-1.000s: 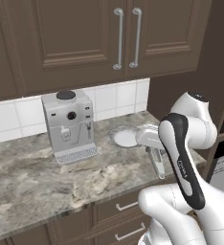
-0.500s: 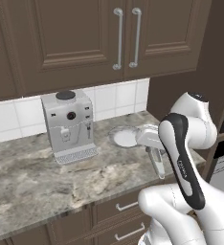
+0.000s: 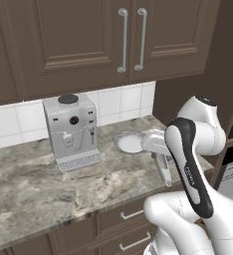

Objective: Pick up the tongs from the counter and place them near the plate next to the oven.

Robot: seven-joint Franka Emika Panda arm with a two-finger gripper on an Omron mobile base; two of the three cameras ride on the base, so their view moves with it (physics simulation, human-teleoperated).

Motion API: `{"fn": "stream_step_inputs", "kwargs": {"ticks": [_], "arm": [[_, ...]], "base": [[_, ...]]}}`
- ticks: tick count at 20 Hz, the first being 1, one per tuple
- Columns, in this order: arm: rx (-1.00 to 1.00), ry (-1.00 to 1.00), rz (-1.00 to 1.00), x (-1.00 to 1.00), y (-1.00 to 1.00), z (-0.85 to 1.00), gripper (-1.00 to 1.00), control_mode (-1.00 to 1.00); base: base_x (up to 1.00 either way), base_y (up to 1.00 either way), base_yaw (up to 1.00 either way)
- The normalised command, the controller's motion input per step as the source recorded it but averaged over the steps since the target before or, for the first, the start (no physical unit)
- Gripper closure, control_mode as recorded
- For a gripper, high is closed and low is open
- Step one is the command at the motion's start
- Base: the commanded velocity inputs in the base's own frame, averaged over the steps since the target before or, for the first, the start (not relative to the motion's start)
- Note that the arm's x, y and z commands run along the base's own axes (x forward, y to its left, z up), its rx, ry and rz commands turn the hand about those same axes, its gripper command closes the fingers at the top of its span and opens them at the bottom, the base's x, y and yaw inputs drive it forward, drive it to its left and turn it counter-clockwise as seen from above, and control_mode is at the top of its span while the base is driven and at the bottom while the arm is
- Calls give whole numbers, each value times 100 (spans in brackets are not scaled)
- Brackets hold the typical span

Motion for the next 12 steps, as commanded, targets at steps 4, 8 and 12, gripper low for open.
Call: {"fn": "stream_step_inputs", "kwargs": {"ticks": [4, 8, 12], "arm": [[0, 0, -3, 2, -4, -2, 100, -100], [-6, -6, -16, 9, -25, -19, 100, -100], [-13, -9, -20, 17, -34, -20, 100, -100]], "base": [[0, -2, -1], [0, 0, 0], [0, 0, 0]]}}
